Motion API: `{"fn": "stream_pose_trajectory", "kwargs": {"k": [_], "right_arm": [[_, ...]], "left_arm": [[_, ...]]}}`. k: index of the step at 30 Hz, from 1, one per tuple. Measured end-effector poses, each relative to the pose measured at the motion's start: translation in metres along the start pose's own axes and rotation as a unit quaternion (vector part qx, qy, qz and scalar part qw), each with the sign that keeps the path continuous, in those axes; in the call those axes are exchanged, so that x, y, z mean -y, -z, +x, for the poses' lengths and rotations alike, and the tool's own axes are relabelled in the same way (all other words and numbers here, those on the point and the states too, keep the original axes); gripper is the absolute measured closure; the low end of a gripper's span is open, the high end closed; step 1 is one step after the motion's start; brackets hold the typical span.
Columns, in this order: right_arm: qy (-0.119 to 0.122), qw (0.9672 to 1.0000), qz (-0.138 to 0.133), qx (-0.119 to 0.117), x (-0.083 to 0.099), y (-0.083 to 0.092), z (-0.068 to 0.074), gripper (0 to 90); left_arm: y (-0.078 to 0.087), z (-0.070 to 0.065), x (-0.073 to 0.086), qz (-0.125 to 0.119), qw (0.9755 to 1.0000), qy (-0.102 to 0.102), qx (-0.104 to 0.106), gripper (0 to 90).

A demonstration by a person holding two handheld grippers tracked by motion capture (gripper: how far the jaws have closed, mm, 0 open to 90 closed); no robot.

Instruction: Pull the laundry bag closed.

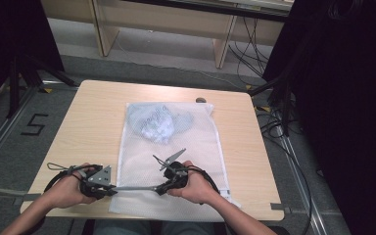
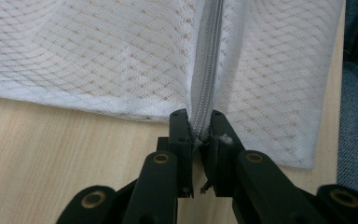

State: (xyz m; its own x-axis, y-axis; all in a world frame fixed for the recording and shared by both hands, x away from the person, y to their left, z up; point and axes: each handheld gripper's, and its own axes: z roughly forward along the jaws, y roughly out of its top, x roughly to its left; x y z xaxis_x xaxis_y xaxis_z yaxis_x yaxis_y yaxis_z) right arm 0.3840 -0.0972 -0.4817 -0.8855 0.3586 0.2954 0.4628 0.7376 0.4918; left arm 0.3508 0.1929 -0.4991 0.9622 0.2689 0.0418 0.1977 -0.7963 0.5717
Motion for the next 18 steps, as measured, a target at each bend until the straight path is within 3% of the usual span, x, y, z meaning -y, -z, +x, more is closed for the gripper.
{"fn": "stream_pose_trajectory", "kwargs": {"k": [4,6,18], "right_arm": [[-0.009,1.0,0.001,0.0,0.0,0.001,0.002,87.1],[-0.008,0.9998,0.013,0.016,0.002,0.003,0.001,87.1],[-0.03,0.9993,0.013,0.019,0.012,0.013,-0.003,87.1]], "left_arm": [[0.001,0.001,0.0,0.009,0.9999,-0.008,0.0,81.6],[0.001,0.001,0.0,0.009,0.9999,-0.007,0.0,81.6],[0.001,0.001,0.0,0.008,1.0,-0.005,0.001,81.6]]}}
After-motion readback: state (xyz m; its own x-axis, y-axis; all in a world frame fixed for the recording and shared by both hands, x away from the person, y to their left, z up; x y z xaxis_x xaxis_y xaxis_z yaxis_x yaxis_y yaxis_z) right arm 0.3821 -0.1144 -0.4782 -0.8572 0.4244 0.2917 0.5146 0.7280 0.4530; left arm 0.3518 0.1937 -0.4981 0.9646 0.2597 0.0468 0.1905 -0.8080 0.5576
